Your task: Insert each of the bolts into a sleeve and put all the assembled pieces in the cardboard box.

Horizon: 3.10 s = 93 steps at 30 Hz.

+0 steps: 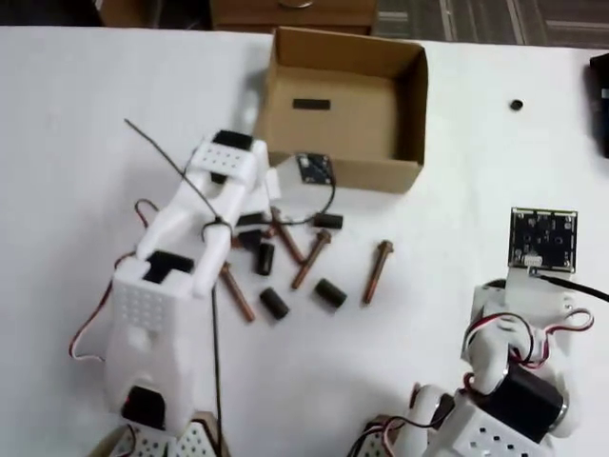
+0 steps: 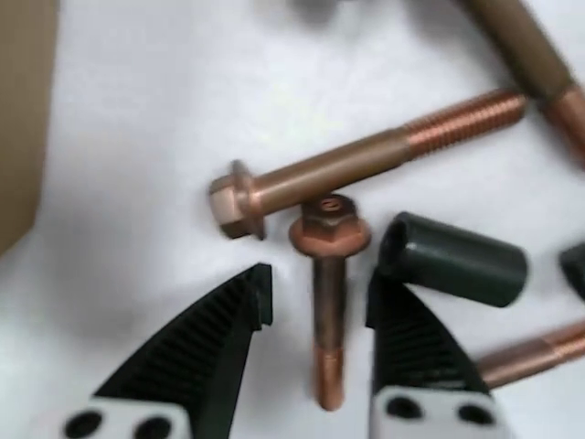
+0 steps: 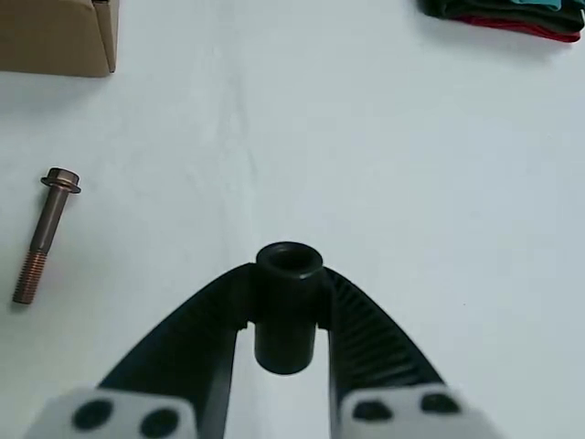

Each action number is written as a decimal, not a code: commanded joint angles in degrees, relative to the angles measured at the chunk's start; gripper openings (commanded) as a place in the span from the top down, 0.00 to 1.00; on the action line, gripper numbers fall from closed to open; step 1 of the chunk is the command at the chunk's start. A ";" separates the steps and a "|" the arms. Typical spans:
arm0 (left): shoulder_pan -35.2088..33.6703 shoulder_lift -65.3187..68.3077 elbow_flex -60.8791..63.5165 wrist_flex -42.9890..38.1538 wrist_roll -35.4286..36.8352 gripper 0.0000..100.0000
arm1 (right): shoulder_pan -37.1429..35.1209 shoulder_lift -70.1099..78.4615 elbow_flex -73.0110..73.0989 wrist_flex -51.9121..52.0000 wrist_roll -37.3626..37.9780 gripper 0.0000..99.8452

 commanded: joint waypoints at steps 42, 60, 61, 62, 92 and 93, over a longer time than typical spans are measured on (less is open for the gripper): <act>-6.86 -67.43 27.21 -1.76 75.43 0.98 | -51.56 -1.01 32.26 -49.71 -26.55 0.98; 10.55 -111.82 71.60 -36.22 85.89 0.98 | -61.23 -1.01 35.96 -50.07 -38.07 0.98; 10.99 -112.18 71.08 -34.73 86.86 0.98 | -61.76 -1.01 36.13 -50.33 -38.07 0.98; 11.16 -112.18 70.46 -33.05 87.74 0.98 | -62.46 -1.01 36.22 -50.86 -38.07 0.98; 11.16 -112.18 70.90 -24.09 88.44 0.98 | -75.12 -1.45 43.16 -59.30 -31.12 0.98; 11.08 -112.18 70.90 -23.82 88.26 0.98 | -75.12 -1.45 43.16 -59.21 -31.12 0.98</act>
